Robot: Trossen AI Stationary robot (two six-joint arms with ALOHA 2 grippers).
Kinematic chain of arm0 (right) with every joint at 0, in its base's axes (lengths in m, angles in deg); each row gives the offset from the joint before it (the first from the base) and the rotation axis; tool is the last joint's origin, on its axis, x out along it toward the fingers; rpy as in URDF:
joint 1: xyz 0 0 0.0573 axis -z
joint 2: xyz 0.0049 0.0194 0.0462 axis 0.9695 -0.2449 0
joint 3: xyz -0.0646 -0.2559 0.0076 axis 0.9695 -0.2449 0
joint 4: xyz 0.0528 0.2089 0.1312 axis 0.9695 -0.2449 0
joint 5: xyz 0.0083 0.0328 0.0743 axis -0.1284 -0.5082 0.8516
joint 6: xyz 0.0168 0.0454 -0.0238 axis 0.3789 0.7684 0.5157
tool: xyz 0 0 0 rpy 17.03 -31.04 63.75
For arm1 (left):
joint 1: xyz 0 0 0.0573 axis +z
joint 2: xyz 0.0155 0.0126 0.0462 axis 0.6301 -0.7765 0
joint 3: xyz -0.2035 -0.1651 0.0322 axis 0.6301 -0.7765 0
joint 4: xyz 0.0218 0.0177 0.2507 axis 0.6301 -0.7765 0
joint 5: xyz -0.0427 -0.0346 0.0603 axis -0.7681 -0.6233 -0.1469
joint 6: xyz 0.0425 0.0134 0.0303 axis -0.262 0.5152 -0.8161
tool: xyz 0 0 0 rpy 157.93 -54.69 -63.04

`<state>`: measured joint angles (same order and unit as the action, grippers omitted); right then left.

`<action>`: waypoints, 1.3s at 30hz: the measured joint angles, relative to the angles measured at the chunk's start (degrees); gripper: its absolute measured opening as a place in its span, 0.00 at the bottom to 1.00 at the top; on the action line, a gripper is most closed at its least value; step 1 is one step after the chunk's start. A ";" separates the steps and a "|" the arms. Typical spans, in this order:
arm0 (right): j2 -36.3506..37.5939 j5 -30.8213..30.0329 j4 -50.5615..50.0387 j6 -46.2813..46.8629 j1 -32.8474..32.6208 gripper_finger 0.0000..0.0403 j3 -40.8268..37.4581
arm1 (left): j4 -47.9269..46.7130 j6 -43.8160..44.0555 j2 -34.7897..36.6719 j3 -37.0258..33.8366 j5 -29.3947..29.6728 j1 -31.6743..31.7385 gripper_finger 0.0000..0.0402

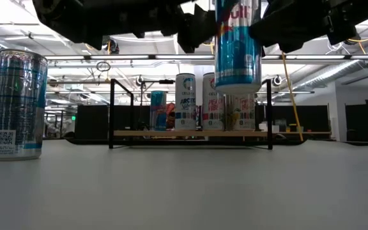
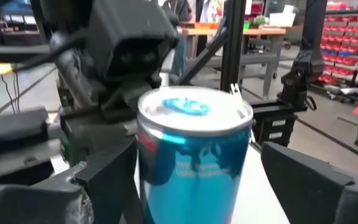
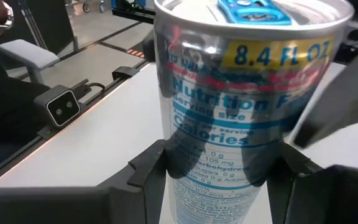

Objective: Place canned beverage on shelf
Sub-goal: Put the bottom blue soda can on the shelf aligned with the blue soda can

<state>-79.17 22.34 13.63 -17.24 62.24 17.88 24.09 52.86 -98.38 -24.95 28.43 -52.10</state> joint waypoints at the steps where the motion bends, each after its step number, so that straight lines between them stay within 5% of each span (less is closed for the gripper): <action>1: 0.00 -0.02 -0.13 0.00 0.01 0.39 0.00 | -0.18 0.01 -0.17 0.00 0.02 -0.03 0.84; 11: 0.00 -1.30 -0.93 3.65 -0.07 0.41 0.00 | 0.82 0.29 -0.19 -0.02 1.03 -0.04 0.65; 26: 1.71 -2.17 -8.59 16.06 -1.22 0.71 0.03 | 0.69 1.53 -0.19 -0.04 2.96 -1.68 0.59; 33: 4.83 -15.06 -14.62 18.70 -5.92 0.71 0.02 | 0.84 1.62 -0.19 -0.04 19.90 -3.08 0.59; 39: 4.83 -35.91 -14.34 22.29 -9.51 0.71 0.00 | 1.52 2.93 -0.19 -0.04 28.09 -3.04 0.59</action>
<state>-74.34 -13.57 -0.71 5.05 52.73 17.88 25.61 55.79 -98.57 -24.99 56.52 -55.14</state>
